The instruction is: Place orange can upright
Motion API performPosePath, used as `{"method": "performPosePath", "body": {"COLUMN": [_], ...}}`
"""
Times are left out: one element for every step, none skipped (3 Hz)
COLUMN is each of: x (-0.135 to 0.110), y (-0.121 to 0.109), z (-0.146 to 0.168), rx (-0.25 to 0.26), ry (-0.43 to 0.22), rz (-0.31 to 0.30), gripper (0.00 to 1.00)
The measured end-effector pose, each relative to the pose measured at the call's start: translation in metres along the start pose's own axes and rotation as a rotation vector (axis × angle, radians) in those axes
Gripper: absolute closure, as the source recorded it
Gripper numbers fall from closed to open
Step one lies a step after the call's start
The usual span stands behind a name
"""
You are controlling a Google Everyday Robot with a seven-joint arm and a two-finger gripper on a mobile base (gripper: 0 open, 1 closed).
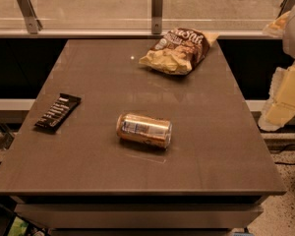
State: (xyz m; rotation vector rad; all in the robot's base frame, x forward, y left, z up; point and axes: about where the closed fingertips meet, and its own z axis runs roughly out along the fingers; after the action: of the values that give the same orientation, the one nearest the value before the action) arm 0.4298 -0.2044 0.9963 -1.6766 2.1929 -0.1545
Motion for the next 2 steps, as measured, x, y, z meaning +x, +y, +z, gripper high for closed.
{"method": "performPosePath", "body": {"x": [-0.013, -0.024], "y": [0.010, 0.013], "z": [-0.009, -0.013], "rx": [0.015, 0.022], "ry": [0.007, -0.004], "rz": [0.025, 0.079], "gripper": [0.00, 0.00]}}
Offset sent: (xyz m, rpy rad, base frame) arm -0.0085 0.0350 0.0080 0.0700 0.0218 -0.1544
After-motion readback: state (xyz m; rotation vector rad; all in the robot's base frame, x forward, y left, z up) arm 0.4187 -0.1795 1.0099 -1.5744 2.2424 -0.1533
